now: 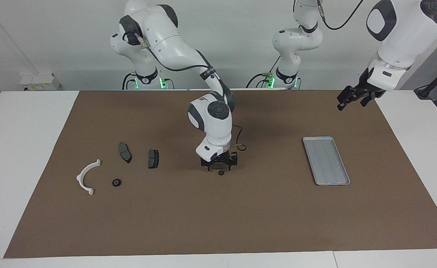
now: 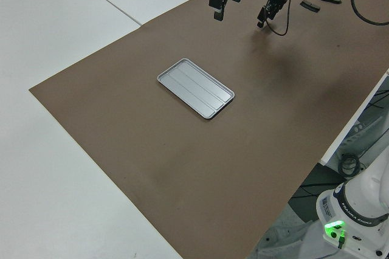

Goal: Place bearing gear from tray to pile
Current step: 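Lower the right gripper and grasp the second black bearing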

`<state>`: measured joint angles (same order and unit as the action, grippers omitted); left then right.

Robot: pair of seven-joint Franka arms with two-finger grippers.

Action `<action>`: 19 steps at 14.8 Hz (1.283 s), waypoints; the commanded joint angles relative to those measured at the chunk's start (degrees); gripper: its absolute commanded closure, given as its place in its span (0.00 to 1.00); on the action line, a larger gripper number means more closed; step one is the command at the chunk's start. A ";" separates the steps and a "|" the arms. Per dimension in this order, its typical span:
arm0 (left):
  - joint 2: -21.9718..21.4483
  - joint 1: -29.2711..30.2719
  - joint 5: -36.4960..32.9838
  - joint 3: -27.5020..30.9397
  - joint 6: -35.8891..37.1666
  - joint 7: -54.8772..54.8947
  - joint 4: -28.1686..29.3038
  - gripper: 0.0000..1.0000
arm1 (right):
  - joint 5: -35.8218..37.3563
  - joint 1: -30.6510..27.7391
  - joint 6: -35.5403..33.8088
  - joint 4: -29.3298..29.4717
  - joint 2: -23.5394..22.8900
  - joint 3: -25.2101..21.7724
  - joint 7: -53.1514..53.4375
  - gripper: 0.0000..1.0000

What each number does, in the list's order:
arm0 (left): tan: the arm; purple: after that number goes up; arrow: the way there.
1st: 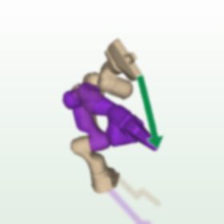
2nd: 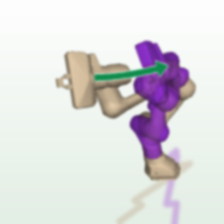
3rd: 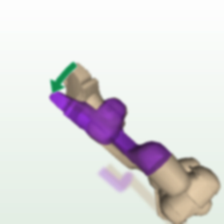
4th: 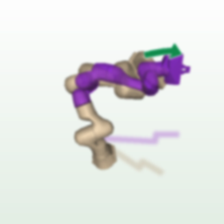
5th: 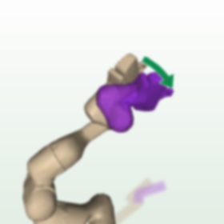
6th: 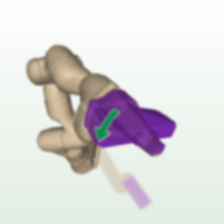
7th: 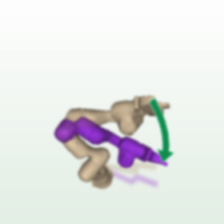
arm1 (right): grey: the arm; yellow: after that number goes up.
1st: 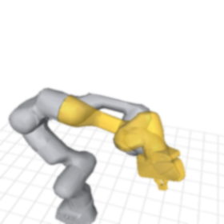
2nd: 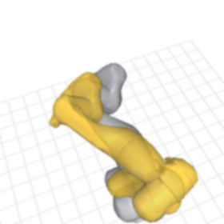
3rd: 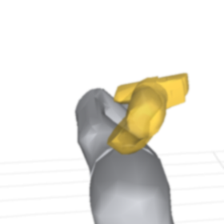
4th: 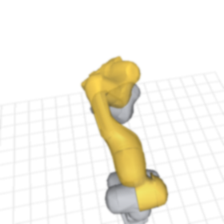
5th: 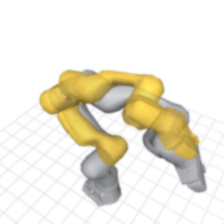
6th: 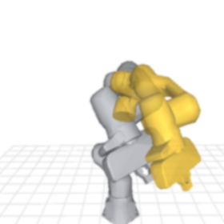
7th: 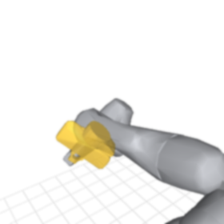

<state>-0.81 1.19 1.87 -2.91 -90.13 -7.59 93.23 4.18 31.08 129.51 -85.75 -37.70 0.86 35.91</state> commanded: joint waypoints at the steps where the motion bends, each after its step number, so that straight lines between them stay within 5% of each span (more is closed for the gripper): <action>1: -0.08 1.01 0.24 -1.57 0.30 1.17 0.28 0.00 | 1.27 -0.76 1.44 1.46 -1.41 0.63 -0.31 0.11; 16: 0.28 0.92 -0.46 -1.57 -1.09 1.43 0.28 0.00 | 1.10 -0.85 4.26 0.32 -1.59 0.63 -0.31 0.14; 17: 0.28 0.92 -0.38 -1.66 -1.27 1.44 0.37 0.00 | 1.10 -0.85 4.26 0.23 -1.59 0.63 -0.31 0.19; 19: 0.28 0.83 -0.38 -1.66 -1.19 1.00 0.46 0.00 | 0.83 -0.67 4.17 0.06 -1.59 0.72 -0.22 0.55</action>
<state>0.09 1.23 1.78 -4.05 -90.65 -7.15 93.32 4.18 30.59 132.71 -85.60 -38.90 1.04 35.90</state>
